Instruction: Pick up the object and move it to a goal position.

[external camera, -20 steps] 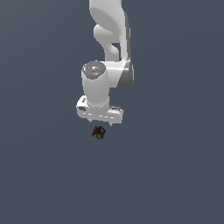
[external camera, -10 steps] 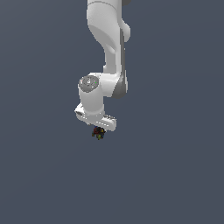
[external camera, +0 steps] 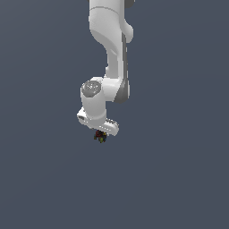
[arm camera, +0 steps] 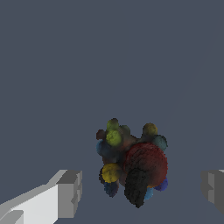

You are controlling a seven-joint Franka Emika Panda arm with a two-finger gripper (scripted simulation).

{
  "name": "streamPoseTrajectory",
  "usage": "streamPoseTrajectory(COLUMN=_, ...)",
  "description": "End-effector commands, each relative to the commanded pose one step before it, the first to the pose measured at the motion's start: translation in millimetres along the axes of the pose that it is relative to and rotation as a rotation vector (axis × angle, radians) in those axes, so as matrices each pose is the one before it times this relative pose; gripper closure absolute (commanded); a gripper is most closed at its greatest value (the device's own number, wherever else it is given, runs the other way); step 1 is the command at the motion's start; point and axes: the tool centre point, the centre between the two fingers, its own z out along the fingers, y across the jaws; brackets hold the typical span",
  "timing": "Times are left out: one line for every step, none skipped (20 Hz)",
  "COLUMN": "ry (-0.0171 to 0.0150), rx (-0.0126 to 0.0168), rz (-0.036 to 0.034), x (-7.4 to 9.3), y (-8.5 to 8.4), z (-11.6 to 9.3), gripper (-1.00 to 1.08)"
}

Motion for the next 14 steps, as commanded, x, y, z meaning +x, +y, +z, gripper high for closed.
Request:
streamPoseTrajectory(ry=-0.00082, rx=-0.00031, rz=0.00163, x=-0.67, y=0.51, z=10.97, gripper=-0.92)
streamPoseTrajectory(ry=0.00013, rx=0.00002, rz=0.00068, x=-0.18, y=0.08, z=5.63, gripper=-0.92)
streamPoseTrajectory(ry=0.00013, rx=0.00003, rz=0.00068, x=-0.15, y=0.09, z=5.42, gripper=-0.92)
streamPoseTrajectory(ry=0.00013, rx=0.00003, rz=0.00068, x=-0.07, y=0.12, z=4.71, gripper=-0.92)
streamPoseTrajectory(ry=0.0001, rx=0.00003, rz=0.00048, x=-0.01, y=0.03, z=4.02, gripper=-0.92)
streamPoseTrajectory(ry=0.0, rx=0.0, rz=0.0, x=0.03, y=-0.23, z=3.36, gripper=-0.92)
streamPoseTrajectory(ry=0.00015, rx=0.00008, rz=0.00067, x=0.22, y=0.19, z=2.53, gripper=-0.92)
streamPoseTrajectory(ry=0.0, rx=0.0, rz=0.0, x=0.21, y=-0.18, z=1.93, gripper=-0.92)
streamPoseTrajectory(ry=0.0, rx=0.0, rz=0.0, x=0.26, y=-0.14, z=1.27, gripper=-0.92)
streamPoseTrajectory(ry=0.0, rx=0.0, rz=0.0, x=0.22, y=-0.1, z=0.69, gripper=-0.92)
streamPoseTrajectory(ry=0.0, rx=0.0, rz=0.0, x=0.09, y=-0.03, z=0.21, gripper=-0.92)
streamPoseTrajectory(ry=0.0, rx=0.0, rz=0.0, x=0.0, y=0.0, z=0.0, gripper=1.08)
streamPoseTrajectory(ry=0.0, rx=0.0, rz=0.0, x=0.0, y=0.0, z=0.0, gripper=1.08)
streamPoseTrajectory(ry=0.0, rx=0.0, rz=0.0, x=0.0, y=0.0, z=0.0, gripper=1.08)
